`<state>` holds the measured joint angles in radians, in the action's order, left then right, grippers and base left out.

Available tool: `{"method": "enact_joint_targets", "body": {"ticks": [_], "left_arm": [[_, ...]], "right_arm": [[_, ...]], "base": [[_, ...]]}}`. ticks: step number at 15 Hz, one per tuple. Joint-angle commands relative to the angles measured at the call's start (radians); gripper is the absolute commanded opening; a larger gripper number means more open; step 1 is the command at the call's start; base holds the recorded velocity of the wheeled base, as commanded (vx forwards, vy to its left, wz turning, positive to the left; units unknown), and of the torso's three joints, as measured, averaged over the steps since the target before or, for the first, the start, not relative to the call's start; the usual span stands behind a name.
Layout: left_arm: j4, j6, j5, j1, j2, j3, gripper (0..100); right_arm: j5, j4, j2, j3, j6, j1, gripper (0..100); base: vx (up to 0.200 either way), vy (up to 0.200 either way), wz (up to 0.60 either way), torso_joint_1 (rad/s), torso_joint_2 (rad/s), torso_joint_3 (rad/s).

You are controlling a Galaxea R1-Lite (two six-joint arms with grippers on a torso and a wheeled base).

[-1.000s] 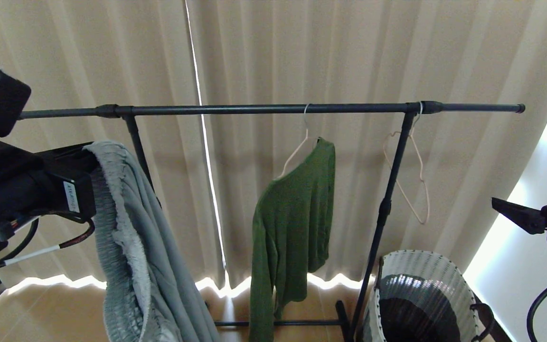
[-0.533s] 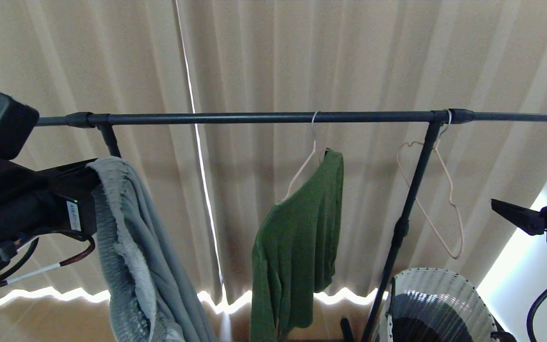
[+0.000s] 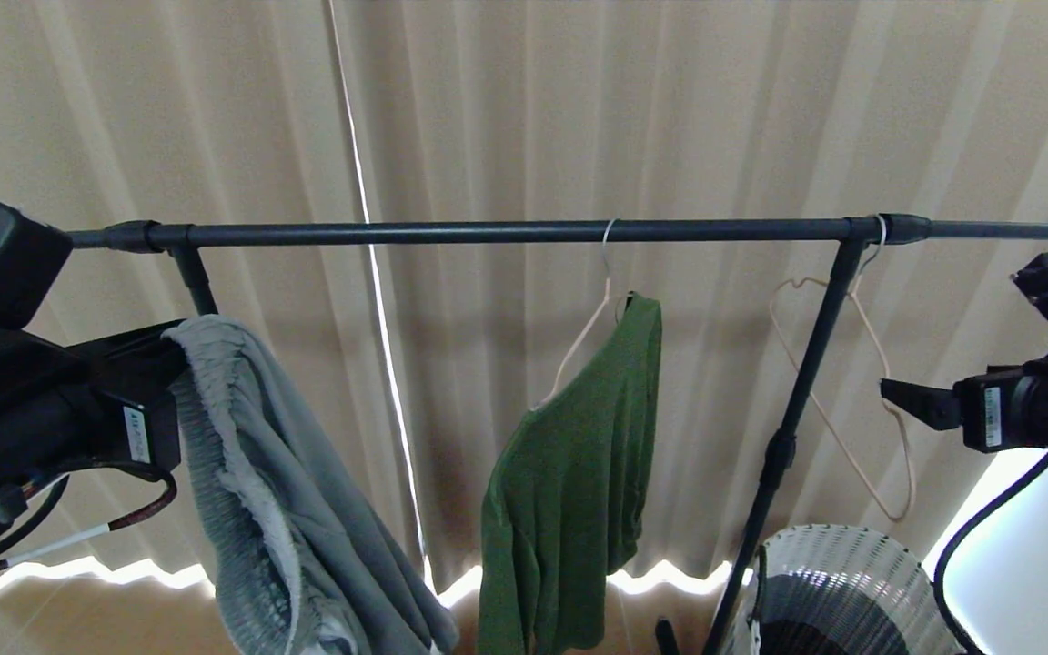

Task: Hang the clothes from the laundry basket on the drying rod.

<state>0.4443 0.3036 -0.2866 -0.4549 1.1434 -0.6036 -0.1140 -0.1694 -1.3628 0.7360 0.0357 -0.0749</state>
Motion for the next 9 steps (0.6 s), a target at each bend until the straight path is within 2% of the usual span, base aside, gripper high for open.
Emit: {"method": "enact_joint_targets", "body": {"ticks": [1, 9], "left_arm": [[0.001, 0.000, 0.000, -0.002, -0.001, 0.007, 0], [0.001, 0.002, 0.023, -0.002, 0.001, 0.013, 0]], "right_arm": [[-0.036, -0.009, -0.167, 0.054, -0.056, -0.017, 100], [-0.079, -0.013, -0.337, 0.166, -0.102, -0.016, 100]], "base": [[0.000, 0.000, 0.00, 0.000, 0.00, 0.000], [0.000, 0.000, 0.00, 0.000, 0.00, 0.000]]}}
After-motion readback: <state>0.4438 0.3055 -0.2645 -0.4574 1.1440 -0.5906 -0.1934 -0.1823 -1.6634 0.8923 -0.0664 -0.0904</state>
